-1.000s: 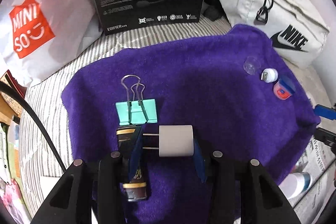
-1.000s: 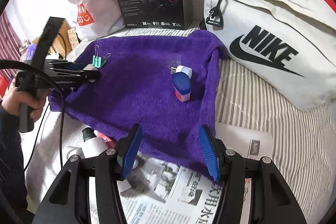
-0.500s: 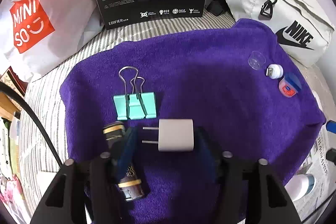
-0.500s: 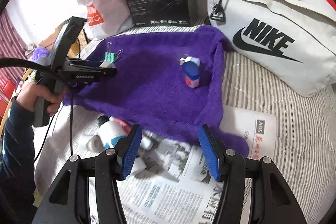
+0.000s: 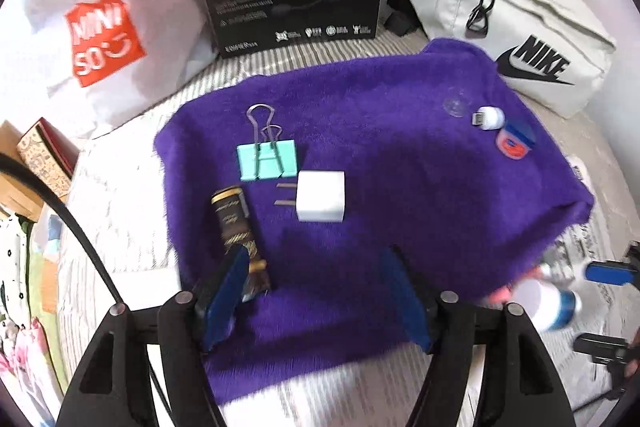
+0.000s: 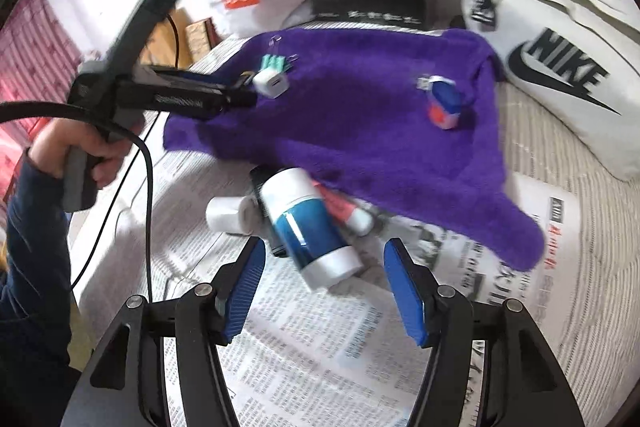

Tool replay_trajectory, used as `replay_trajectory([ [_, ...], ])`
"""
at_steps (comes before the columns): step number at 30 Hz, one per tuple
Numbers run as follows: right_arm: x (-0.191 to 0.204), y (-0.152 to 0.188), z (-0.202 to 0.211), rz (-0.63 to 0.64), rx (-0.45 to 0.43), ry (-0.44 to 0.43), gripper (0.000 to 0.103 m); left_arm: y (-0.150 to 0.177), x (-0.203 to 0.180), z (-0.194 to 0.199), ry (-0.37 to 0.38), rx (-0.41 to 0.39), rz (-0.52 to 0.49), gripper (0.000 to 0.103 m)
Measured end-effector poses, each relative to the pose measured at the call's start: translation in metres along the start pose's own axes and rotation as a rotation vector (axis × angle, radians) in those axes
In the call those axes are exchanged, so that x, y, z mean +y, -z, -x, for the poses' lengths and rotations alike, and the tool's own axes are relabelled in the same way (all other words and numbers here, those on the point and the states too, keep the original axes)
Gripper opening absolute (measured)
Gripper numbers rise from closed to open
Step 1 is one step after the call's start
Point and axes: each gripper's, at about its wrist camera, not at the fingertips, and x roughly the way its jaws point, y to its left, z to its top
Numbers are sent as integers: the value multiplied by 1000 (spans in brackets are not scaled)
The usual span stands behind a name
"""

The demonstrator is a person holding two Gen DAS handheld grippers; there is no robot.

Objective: Organize rigid objects
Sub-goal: 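Grasp the blue-white stick with the right gripper while the left reaches toward the tape roll, then grasp the white tape roll with the left gripper while the right lifts the stick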

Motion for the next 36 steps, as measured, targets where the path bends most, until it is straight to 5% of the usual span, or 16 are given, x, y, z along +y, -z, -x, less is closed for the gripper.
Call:
replay_trajectory([
  [9,26,-7,-32,159,35,63,61,48,28,30,-21,-6,79,72],
  [16,22,-16,-38,158,44,37,44,83,47,35,-13,15,149,72],
  [27,-7,13,-1,-6,36,99,38,95,29,36,49,5,117,72],
  [36,7,19,-25,84,104,175,40,98,22,43,57,-2,102,72],
])
